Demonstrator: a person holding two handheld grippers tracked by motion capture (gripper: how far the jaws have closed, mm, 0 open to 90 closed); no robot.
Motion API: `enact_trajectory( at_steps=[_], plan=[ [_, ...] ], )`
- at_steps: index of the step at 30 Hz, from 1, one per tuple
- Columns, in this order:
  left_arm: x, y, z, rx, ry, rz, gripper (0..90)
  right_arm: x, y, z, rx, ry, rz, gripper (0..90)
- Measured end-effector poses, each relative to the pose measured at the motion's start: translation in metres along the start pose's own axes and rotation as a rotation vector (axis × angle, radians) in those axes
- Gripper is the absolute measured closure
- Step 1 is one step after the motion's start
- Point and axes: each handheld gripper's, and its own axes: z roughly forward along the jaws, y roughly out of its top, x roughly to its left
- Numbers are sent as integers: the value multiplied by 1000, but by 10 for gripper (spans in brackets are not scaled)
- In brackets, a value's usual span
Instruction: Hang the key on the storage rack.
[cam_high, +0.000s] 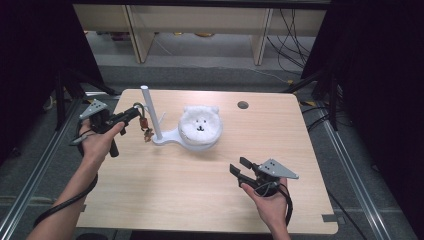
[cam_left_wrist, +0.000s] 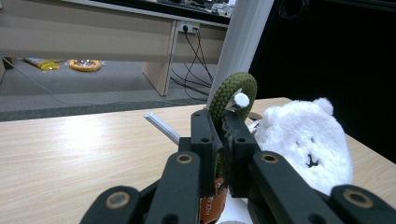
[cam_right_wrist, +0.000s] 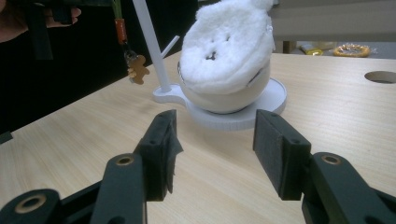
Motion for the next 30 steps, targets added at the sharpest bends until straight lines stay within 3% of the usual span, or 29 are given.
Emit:
enact_trajectory(
  at_steps=[4, 10, 13, 21, 30],
  plan=[
    [-1, -1, 3, 1, 4, 3, 840, -3, 0, 0, -4, 5, -28, 507],
    [-1, -5, 8, 5, 11, 17, 840, -3, 0, -2, 2, -14, -22, 507],
    [-1, -5, 8, 1, 15, 19, 839, -3, 0, 0, -4, 6, -17, 506],
    [-2, -9, 13, 0, 28, 34, 838, -3, -1, 0, 4, 0, -25, 506],
    [-5, -12, 20, 6, 46, 74, 829, -3, -1, 0, 4, 0, -28, 504]
  ],
)
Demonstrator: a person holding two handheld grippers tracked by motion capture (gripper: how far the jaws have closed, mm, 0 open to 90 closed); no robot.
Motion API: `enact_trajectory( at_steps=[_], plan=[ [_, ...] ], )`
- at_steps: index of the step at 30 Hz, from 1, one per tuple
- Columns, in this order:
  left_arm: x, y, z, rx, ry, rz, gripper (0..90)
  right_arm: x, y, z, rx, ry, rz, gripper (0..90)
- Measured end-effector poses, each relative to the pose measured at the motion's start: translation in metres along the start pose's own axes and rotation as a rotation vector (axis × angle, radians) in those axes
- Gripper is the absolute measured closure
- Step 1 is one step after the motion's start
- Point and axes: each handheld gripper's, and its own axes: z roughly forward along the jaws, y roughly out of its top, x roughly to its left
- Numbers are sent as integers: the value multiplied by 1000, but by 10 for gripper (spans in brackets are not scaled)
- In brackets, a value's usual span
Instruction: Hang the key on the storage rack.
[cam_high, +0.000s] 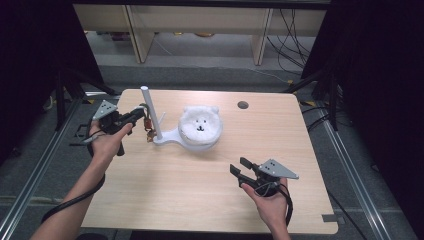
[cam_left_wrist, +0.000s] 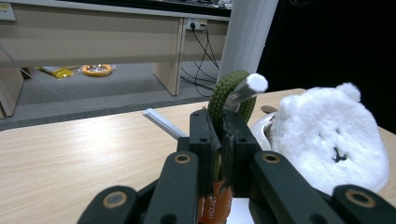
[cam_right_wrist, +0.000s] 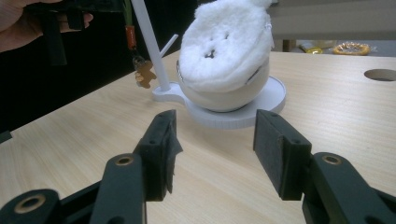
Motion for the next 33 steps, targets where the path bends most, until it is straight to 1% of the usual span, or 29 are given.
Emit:
enact_trajectory(
  at_steps=[3, 4, 5, 6, 11, 15, 17, 18, 19, 20, 21, 22, 23, 26, 27, 28, 29, 31, 32, 33],
  plan=[
    [-1, 0, 1, 1, 4, 3, 827, 0, 0, 0, -6, -1, -6, 502],
    [-1, -1, 1, 2, 5, 3, 826, 0, 0, 0, -3, 0, 9, 502],
    [-1, -1, 2, 2, 6, 7, 824, 0, 0, 0, -3, 0, 9, 502],
    [-1, -1, 2, 5, 9, 11, 822, 0, 0, 0, 0, -3, -2, 501],
    [-2, -3, 4, 14, 15, 23, 813, -1, -1, 0, -2, 4, -1, 501],
    [-2, -5, 6, 40, 18, 34, 805, 0, -1, 0, 5, 0, 10, 501],
    [-2, -6, 6, 40, 19, 40, 800, -1, -1, 0, 1, -2, -1, 501],
    [-2, -6, 5, 40, 19, 42, 797, -1, -1, -1, 9, -6, -5, 501],
    [-3, -6, 5, 38, 20, 45, 793, 0, -1, -1, 7, -1, 12, 501],
    [-3, -7, 4, 40, 23, 48, 789, 1, -2, -2, 15, -7, 32, 501],
    [-4, -7, 4, 40, 23, 49, 784, -1, -2, -1, 7, -1, 10, 501],
    [-3, -7, 3, 46, 25, 57, 775, -1, -2, -1, 5, 1, 9, 500],
    [-4, -7, 2, 47, 27, 59, 768, -2, -1, -2, 4, -7, 0, 500],
    [-5, -8, -2, 61, 29, 69, 724, -2, -2, -2, 2, -7, 2, 500],
    [-5, -9, -3, 71, 26, 69, 707, -2, -2, -2, 6, -3, 15, 499],
    [-4, -9, -4, 76, 23, 68, 679, -2, -2, -3, 6, -14, 18, 499],
    [-4, -10, -7, 77, 31, 72, 660, -2, -2, -3, 5, -17, 15, 500],
    [-5, -11, -10, 82, 38, 85, 616, -2, -2, -3, 9, -15, 35, 499],
    [-5, -11, -11, 79, 40, 82, 598, -2, -2, -4, 13, -20, 36, 499],
    [-5, -11, -14, 77, 43, 92, 581, -4, -2, -3, 2, -24, 6, 499]
  ],
)
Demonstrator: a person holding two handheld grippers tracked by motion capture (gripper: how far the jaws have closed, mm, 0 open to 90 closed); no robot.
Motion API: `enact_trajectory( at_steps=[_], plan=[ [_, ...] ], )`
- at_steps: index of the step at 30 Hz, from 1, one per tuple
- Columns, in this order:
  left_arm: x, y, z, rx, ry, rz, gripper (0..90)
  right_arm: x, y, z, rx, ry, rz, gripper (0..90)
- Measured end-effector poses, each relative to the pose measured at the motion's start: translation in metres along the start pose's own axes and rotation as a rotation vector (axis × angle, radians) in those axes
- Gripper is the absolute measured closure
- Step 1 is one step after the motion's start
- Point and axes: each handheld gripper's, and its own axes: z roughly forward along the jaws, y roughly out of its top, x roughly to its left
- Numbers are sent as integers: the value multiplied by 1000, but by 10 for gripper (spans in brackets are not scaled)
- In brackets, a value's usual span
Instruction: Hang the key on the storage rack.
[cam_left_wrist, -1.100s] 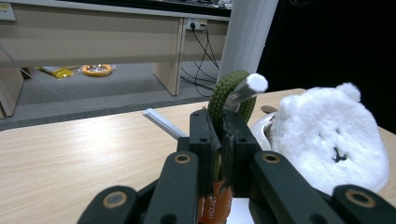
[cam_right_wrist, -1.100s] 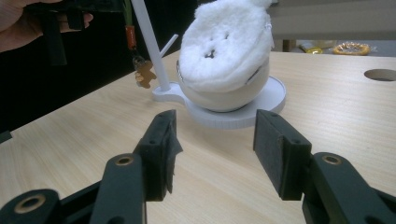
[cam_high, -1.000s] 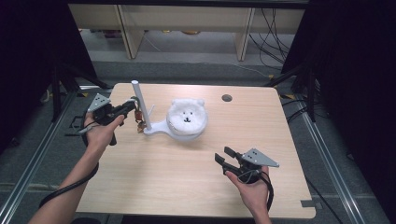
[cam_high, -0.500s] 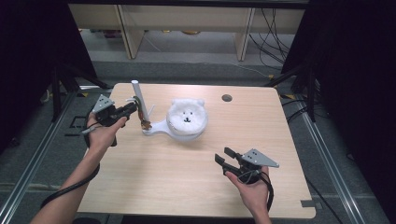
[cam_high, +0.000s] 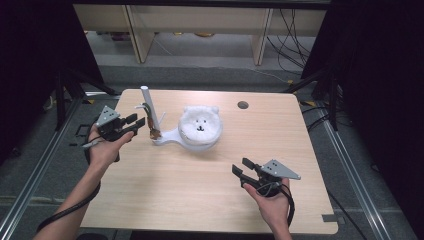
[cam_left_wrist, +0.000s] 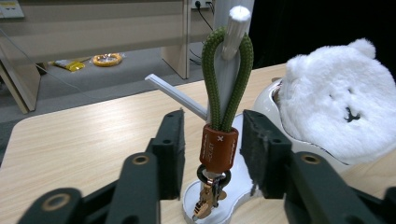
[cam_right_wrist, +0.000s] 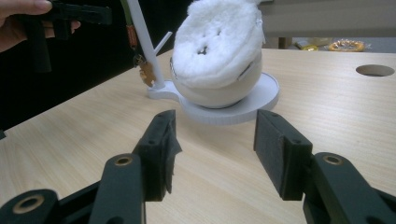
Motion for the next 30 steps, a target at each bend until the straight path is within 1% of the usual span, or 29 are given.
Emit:
enact_trajectory(
  at_steps=[1, 2, 4, 5, 6, 7, 8, 9, 10, 11, 12, 14, 15, 16, 17, 18, 20, 21, 22, 23, 24, 26, 27, 28, 30],
  plan=[
    [-1, 0, -2, 9, -4, -12, 554, -2, 0, 0, -2, 2, -16, 499],
    [-2, -1, -3, 10, -5, -14, 538, -1, 0, 0, 5, 5, 6, 499],
    [-2, -1, -7, 17, 4, -16, 493, -2, 0, -1, 5, 3, -5, 499],
    [-2, -1, -9, 17, 9, -16, 465, -1, 0, -1, 7, 7, 14, 499],
    [-2, -2, -10, 13, 13, -15, 454, -2, 0, -1, 6, -1, 8, 498],
    [-3, -3, -12, 12, 18, -11, 439, -4, 0, 0, -8, -2, -19, 499],
    [-3, -4, -15, 13, 22, -15, 430, -3, -1, 0, -2, 8, 0, 498],
    [-4, -5, -16, 13, 25, -17, 418, -3, -1, 0, 2, 3, 5, 498],
    [-4, -6, -19, 16, 33, -25, 412, -2, -1, -1, 14, -5, 29, 498],
    [-5, -8, -21, 14, 38, -28, 404, -4, -1, -1, 8, 3, 14, 498],
    [-6, -10, -23, 15, 44, -30, 399, -5, -2, 0, 3, 7, 15, 498],
    [-7, -13, -27, 14, 50, -28, 393, -7, -2, -1, 8, -8, 13, 498],
    [-7, -15, -29, 15, 53, -25, 390, -7, -2, -2, 11, -9, 16, 498],
    [-9, -17, -32, 13, 54, -25, 387, -6, -3, -1, 9, -13, 38, 498],
    [-9, -19, -33, 12, 55, -23, 383, -10, -4, -1, -2, -13, 14, 498],
    [-11, -22, -37, 10, 55, -19, 381, -10, -4, -1, 6, -16, 24, 498],
    [-13, -25, -41, 6, 57, -19, 375, -12, -5, -2, 9, -23, 28, 498],
    [-15, -27, -43, -1, 58, -18, 374, -14, -6, -1, -1, -20, 11, 498],
    [-16, -29, -45, -3, 59, -15, 373, -14, -6, -2, 5, -23, 25, 498],
    [-17, -32, -47, -7, 60, -13, 372, -16, -7, -1, 2, -27, 7, 498],
    [-19, -35, -50, -13, 61, -13, 370, -16, -7, -2, 13, -28, 29, 498],
    [-22, -40, -54, -15, 62, -11, 369, -18, -8, -3, 18, -42, 18, 498],
    [-22, -42, -55, -15, 62, -9, 368, -17, -8, -3, 21, -36, 54, 498],
    [-23, -44, -56, -13, 61, -6, 368, -19, -9, -3, 16, -36, 29, 498],
    [-27, -53, -59, -15, 58, -5, 368, -22, -10, -3, 12, -36, 22, 498]
  ],
)
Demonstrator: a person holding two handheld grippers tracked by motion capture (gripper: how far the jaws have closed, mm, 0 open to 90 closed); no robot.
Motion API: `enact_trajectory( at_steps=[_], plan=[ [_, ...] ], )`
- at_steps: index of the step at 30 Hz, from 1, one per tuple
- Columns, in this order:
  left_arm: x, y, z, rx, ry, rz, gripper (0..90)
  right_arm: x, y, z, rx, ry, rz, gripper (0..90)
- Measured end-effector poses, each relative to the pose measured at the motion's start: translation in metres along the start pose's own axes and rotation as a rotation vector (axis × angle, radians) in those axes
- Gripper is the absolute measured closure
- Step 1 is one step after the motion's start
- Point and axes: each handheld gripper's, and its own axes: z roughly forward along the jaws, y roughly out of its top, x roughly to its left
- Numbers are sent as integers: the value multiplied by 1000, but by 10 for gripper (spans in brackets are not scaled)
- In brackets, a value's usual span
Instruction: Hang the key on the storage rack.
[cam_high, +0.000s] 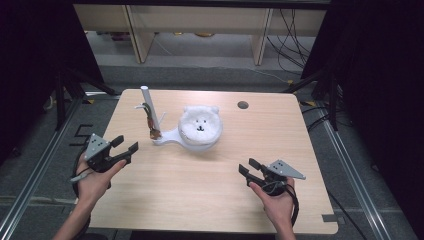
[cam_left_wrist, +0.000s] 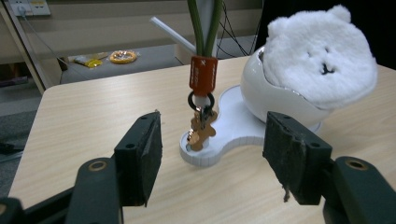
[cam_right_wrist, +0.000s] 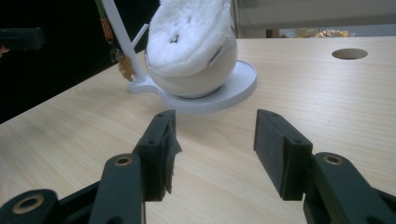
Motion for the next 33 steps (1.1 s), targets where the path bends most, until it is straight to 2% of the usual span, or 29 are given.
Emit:
enact_trajectory(
  at_steps=[1, 3, 5, 6, 7, 8, 9, 10, 11, 12, 14, 15, 16, 17, 18, 19, 20, 21, 22, 25, 29, 31, 33],
  plan=[
    [-1, -2, -2, 8, 3, 1, 368, -1, 0, -1, 12, -19, 8, 498],
    [-3, -8, -5, 10, 3, -3, 367, 0, -1, -2, 14, -17, 24, 498],
    [-6, -16, -8, 4, 0, -7, 367, -2, -2, -1, 12, -16, 7, 498],
    [-6, -18, -10, 10, 5, -1, 366, 0, -3, -2, 25, -22, 43, 498],
    [-7, -24, -12, 13, 8, -7, 366, -3, -3, -1, 16, -16, 16, 498],
    [-8, -27, -12, 9, 7, -2, 366, -3, -4, -1, 14, -27, 17, 498],
    [-9, -31, -13, 11, 8, -11, 365, -3, -4, 0, 16, -18, 20, 498],
    [-9, -35, -14, 4, 8, 0, 365, -4, -4, -1, 19, -33, 18, 498],
    [-10, -41, -14, 2, 9, 1, 365, -5, -5, 0, 14, -25, 14, 498],
    [-10, -44, -15, 4, 12, 5, 365, -4, -6, 0, 25, -26, 39, 498],
    [-11, -54, -16, 8, 14, 11, 364, -7, -7, 1, 21, -20, 18, 498],
    [-11, -57, -17, 19, 15, 8, 362, -6, -8, 0, 34, -28, 35, 497],
    [-11, -62, -16, 14, 8, 0, 361, -7, -8, -1, 41, -40, 23, 497],
    [-11, -64, -17, 18, 12, -1, 360, -9, -9, 0, 43, -31, 21, 497],
    [-12, -67, -17, 22, 17, -3, 359, -5, -9, -1, 56, -42, 67, 497],
    [-11, -69, -18, 26, 18, 11, 359, -10, -10, 2, 29, -48, 1, 497],
    [-11, -71, -17, 20, 17, 11, 358, -8, -11, 1, 49, -36, 35, 497],
    [-11, -73, -18, 18, 20, 16, 358, -10, -11, 0, 51, -37, 10, 497],
    [-12, -75, -17, 4, 20, 6, 358, -11, -13, 2, 44, -37, 21, 497],
    [-12, -79, -16, -16, 25, 28, 359, -11, -15, 2, 55, -56, 24, 496],
    [-15, -82, -17, -12, 29, 46, 360, -13, -18, 3, 56, -45, 19, 495],
    [-14, -82, -17, -14, 30, 41, 359, -12, -20, 2, 64, -49, 36, 494],
    [-14, -82, -16, -28, 25, 30, 358, -13, -21, 3, 64, -49, 32, 493]
  ],
)
